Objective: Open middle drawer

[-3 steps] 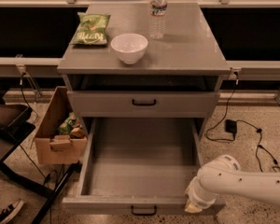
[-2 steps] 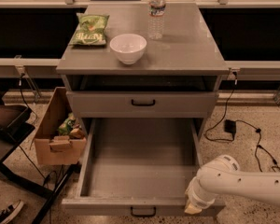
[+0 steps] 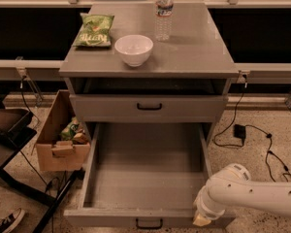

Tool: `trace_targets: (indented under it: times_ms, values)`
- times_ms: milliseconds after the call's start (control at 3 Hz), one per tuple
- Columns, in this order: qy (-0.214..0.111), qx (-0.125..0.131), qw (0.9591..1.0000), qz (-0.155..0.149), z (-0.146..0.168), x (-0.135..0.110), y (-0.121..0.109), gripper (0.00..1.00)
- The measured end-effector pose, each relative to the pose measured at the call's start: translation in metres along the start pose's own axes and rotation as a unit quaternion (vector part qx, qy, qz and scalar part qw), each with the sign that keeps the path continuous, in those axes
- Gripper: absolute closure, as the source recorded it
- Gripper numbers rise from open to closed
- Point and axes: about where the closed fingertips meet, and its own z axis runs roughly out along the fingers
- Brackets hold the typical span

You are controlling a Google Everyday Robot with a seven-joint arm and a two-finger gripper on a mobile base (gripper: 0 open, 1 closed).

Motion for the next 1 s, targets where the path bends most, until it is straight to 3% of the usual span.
trace_targets:
  times_ms: [667, 1000]
  values:
    - [0.000, 0.000, 1.0000, 0.000, 0.0000, 0.0000, 0.0000, 0.03]
    - [0.001, 0.002, 1.0000, 0.000, -0.0025, 0.0008, 0.0006, 0.00]
